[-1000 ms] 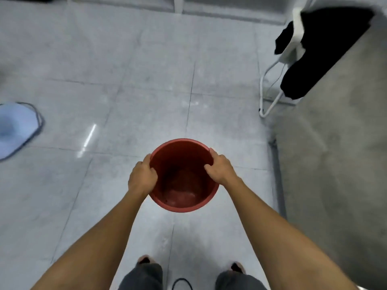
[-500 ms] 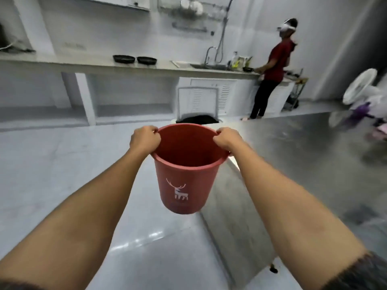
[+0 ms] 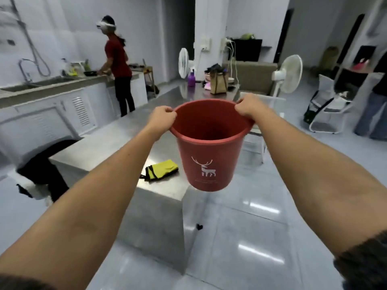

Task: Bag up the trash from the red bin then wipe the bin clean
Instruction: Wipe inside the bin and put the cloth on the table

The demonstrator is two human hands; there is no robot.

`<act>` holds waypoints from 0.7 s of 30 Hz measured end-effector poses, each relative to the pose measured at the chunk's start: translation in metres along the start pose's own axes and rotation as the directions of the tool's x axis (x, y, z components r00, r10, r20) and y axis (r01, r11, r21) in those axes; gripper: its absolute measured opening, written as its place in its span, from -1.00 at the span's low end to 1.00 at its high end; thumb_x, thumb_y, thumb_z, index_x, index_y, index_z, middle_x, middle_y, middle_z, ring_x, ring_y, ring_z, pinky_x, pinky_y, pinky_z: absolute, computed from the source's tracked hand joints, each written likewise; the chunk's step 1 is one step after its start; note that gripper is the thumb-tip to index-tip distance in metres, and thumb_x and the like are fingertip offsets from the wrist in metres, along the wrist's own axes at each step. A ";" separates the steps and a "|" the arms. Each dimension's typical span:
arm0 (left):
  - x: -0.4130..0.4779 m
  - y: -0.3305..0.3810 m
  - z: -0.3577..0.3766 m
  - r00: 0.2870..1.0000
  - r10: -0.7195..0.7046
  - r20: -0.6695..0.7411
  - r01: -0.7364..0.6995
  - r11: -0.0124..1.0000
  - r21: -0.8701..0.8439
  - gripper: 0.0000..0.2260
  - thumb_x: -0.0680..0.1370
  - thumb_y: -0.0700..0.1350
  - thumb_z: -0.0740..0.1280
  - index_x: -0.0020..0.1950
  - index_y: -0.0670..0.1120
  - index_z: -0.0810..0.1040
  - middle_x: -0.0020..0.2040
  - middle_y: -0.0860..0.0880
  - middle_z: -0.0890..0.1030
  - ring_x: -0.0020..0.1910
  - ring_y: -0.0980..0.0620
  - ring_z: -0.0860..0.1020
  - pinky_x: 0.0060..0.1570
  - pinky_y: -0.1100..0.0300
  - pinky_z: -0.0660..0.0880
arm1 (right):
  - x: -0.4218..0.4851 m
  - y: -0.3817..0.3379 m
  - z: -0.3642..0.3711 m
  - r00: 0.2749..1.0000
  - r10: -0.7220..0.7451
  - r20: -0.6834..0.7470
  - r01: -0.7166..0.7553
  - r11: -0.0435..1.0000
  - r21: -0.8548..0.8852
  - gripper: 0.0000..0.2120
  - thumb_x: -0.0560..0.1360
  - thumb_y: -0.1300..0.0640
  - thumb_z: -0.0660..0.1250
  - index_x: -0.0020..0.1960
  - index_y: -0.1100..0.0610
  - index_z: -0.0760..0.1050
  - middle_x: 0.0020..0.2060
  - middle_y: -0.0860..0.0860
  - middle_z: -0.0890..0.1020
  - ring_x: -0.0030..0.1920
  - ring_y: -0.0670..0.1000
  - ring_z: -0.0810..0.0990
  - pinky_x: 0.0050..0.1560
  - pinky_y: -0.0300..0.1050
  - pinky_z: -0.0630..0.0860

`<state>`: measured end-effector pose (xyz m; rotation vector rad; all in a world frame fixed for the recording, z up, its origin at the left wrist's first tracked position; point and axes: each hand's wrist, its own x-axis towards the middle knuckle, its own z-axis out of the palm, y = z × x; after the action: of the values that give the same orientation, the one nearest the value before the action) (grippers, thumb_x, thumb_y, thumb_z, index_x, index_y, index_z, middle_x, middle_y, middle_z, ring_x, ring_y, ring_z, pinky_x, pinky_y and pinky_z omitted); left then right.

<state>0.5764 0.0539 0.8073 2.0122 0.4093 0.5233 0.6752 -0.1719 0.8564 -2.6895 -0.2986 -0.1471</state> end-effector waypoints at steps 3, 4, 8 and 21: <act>0.026 -0.001 0.093 0.982 -0.057 0.180 0.053 0.998 0.031 -0.83 0.48 -0.22 0.24 -0.29 -0.09 0.54 -0.30 -0.11 0.53 -0.31 -0.06 0.49 -0.21 0.10 0.51 | 0.022 0.079 0.003 0.990 0.143 0.019 -0.143 0.990 -0.003 -0.62 0.48 0.17 0.17 0.25 0.16 0.53 0.20 0.19 0.58 0.15 0.25 0.58 0.12 0.14 0.56; 0.034 -0.004 0.124 0.970 -0.088 0.225 0.082 0.996 0.038 -0.82 0.49 -0.22 0.22 -0.29 -0.09 0.53 -0.32 -0.10 0.51 -0.35 -0.06 0.48 -0.27 0.13 0.53 | 0.031 0.104 0.008 0.981 0.190 0.036 -0.190 0.982 0.011 -0.62 0.47 0.17 0.17 0.25 0.13 0.53 0.20 0.19 0.58 0.15 0.24 0.58 0.12 0.16 0.56; 0.044 -0.023 0.237 0.901 -0.215 0.376 0.199 0.977 0.083 -0.84 0.50 -0.26 0.17 -0.15 -0.13 0.53 -0.31 -0.12 0.50 -0.38 -0.06 0.48 -0.37 0.13 0.57 | 0.061 0.197 0.047 0.922 0.364 0.133 -0.368 0.930 0.002 -0.60 0.48 0.15 0.20 0.31 0.09 0.48 0.26 0.17 0.53 0.20 0.22 0.55 0.18 0.07 0.53; 0.084 -0.173 0.415 0.775 -0.498 0.389 0.419 0.866 0.273 -0.77 0.45 -0.25 0.22 0.03 -0.24 0.60 -0.21 -0.21 0.60 -0.18 -0.20 0.60 -0.06 -0.11 0.59 | 0.105 0.358 0.244 0.641 0.680 0.356 -0.764 0.521 0.380 -0.84 0.47 0.21 0.18 -0.12 0.28 0.48 -0.24 0.14 0.53 -0.20 0.17 0.49 -0.23 -0.10 0.37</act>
<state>0.8530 -0.1310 0.4928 2.0192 0.6501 -0.2977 0.8737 -0.3649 0.5073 -2.0664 0.6893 0.3706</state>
